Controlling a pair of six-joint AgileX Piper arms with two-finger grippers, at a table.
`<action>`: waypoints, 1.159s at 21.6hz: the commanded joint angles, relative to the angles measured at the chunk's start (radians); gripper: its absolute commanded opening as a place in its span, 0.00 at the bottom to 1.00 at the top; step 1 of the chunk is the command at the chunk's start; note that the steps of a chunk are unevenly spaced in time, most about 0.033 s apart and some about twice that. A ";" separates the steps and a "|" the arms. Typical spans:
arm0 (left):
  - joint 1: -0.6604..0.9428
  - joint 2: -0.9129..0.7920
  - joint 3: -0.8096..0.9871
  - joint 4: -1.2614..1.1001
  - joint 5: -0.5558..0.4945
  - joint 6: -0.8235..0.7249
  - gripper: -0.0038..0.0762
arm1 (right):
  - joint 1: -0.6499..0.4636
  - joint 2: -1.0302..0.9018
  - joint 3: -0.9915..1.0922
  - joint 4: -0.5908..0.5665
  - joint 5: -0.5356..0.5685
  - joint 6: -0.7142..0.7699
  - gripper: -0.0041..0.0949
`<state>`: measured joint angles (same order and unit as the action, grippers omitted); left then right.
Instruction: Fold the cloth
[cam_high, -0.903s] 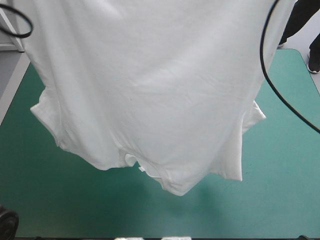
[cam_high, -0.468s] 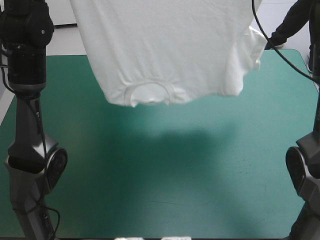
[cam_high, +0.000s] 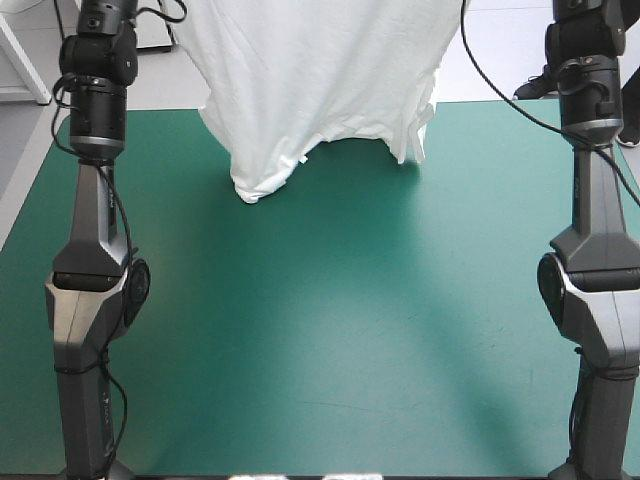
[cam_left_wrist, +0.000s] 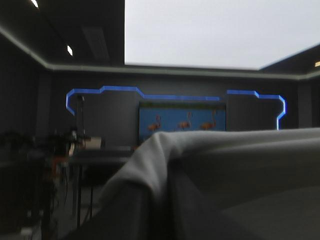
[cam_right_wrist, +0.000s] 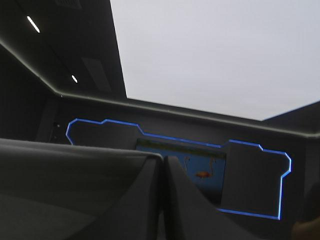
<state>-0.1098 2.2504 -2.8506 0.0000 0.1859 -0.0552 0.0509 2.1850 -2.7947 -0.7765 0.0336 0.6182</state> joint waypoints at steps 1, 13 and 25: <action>0.027 -0.028 -0.017 0.000 0.156 -0.026 0.05 | -0.031 -0.013 0.015 0.036 0.209 -0.047 0.02; 0.027 -0.017 -0.017 -0.228 0.859 0.105 0.04 | -0.013 -0.065 0.407 0.988 0.628 -1.110 0.02; 0.012 -0.445 0.785 -0.336 1.106 0.142 0.04 | -0.034 -0.486 1.121 1.027 0.992 -1.154 0.02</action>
<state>-0.0962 2.0072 -2.2202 -0.3293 1.2541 0.0665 0.0273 1.8392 -1.7503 0.2399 1.0037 -0.5177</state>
